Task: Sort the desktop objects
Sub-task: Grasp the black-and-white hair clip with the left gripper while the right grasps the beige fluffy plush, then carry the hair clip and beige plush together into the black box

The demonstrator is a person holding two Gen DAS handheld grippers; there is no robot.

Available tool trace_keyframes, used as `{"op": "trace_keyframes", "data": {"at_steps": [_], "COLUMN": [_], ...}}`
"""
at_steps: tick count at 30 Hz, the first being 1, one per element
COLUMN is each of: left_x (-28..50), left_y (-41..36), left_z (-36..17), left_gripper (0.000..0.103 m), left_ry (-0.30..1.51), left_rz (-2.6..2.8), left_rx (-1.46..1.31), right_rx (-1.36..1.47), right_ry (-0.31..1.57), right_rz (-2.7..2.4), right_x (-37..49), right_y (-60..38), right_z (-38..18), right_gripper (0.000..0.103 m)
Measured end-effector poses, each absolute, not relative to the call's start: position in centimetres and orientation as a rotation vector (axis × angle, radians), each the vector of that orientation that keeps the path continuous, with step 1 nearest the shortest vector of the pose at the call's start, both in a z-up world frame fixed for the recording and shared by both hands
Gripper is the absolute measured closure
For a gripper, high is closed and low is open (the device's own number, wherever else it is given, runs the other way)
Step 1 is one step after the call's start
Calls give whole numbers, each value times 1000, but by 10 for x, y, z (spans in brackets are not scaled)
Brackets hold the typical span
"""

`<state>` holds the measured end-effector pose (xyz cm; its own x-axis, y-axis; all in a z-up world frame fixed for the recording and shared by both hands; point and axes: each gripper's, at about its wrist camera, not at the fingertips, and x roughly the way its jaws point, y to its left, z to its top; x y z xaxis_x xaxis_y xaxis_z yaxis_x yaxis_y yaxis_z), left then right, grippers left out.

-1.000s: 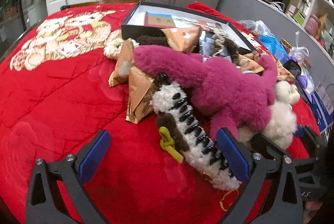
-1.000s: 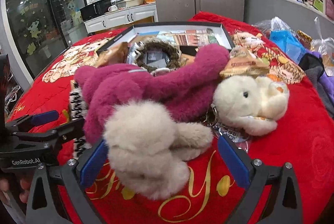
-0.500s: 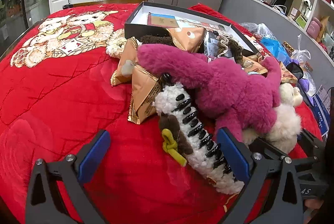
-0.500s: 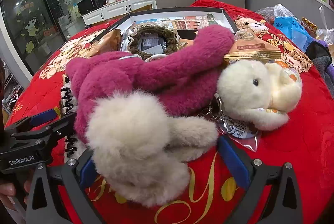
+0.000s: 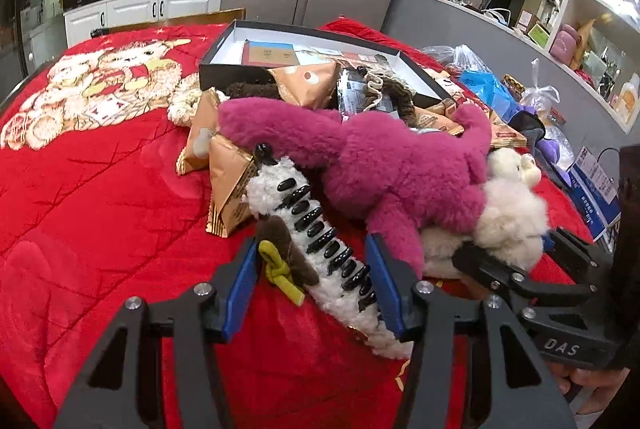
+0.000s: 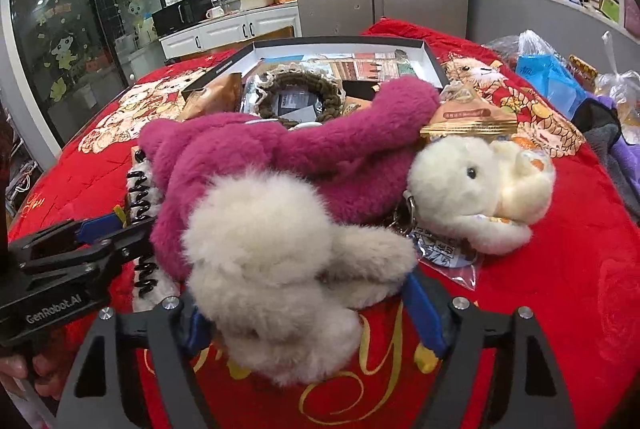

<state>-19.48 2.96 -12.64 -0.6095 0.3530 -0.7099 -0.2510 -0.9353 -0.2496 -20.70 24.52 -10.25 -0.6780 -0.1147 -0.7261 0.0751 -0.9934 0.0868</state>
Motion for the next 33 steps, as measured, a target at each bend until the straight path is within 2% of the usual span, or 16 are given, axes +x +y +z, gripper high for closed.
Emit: {"op": "trace_keyframes", "data": {"at_steps": [15, 24, 33], "left_x": [-148, -119, -108], "left_y": [16, -1, 1], "left_z": [-97, -65, -60], "left_gripper": [55, 55, 55], "left_ry": [-176, -188, -182], "left_rz": [2604, 2663, 2655], "left_rx": [-1061, -975, -980], "right_rx": [1065, 962, 937], "right_ry": [-72, -45, -66], "right_rz": [-2884, -2887, -2872], "right_x": [-163, -136, -124], "right_y": [255, 239, 236], "right_z": [-59, -37, -31], "right_gripper": [22, 22, 22]}}
